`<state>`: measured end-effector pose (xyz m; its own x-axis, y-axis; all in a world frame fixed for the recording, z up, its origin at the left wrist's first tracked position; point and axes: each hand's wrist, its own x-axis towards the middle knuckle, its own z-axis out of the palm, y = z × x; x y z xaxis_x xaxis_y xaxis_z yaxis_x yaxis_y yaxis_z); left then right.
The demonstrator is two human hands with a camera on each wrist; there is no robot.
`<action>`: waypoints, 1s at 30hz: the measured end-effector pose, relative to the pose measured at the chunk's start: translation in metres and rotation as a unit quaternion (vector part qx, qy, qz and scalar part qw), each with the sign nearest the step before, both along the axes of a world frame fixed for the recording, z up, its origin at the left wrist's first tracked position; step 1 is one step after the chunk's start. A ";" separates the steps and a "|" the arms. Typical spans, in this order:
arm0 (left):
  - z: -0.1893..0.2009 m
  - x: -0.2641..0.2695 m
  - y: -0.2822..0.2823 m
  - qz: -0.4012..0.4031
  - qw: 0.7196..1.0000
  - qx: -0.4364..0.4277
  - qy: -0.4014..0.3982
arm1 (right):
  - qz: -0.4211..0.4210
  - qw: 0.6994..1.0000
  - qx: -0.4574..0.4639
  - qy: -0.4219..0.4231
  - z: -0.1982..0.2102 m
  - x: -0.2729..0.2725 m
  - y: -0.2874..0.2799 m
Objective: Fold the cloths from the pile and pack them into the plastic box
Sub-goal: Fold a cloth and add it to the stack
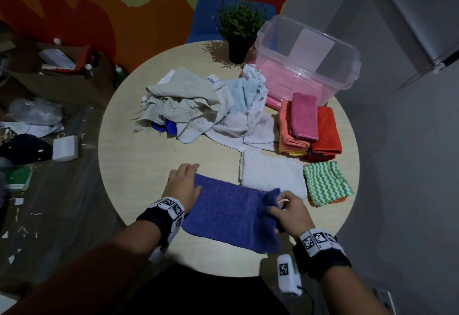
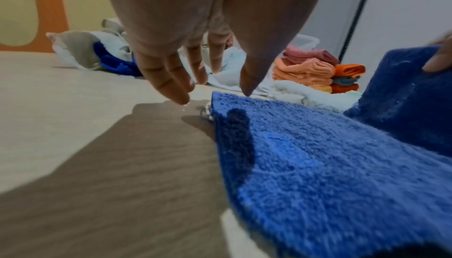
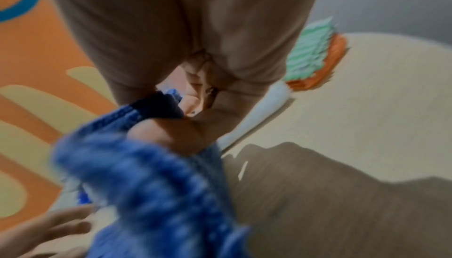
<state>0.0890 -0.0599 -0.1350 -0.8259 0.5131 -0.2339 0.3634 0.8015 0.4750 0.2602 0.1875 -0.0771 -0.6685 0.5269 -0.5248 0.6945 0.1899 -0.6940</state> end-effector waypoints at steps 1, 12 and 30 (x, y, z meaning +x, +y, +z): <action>0.000 -0.003 0.002 0.001 0.999 -0.036 -0.009 | -0.010 0.998 -0.056 0.017 0.002 -0.008 -0.012; -0.008 -0.014 0.003 -0.002 0.992 -0.050 -0.117 | 0.412 0.894 0.170 -0.045 -0.026 -0.007 -0.032; 0.059 0.001 0.011 0.149 0.945 0.178 -0.231 | 0.421 0.897 0.137 -0.013 -0.045 -0.046 -0.077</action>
<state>0.0904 -0.0493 -0.0764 -0.7979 0.3871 -0.4621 -0.1660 0.5957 0.7858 0.2137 0.1109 -0.1220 -0.8795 -0.0462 -0.4737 0.2408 0.8153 -0.5265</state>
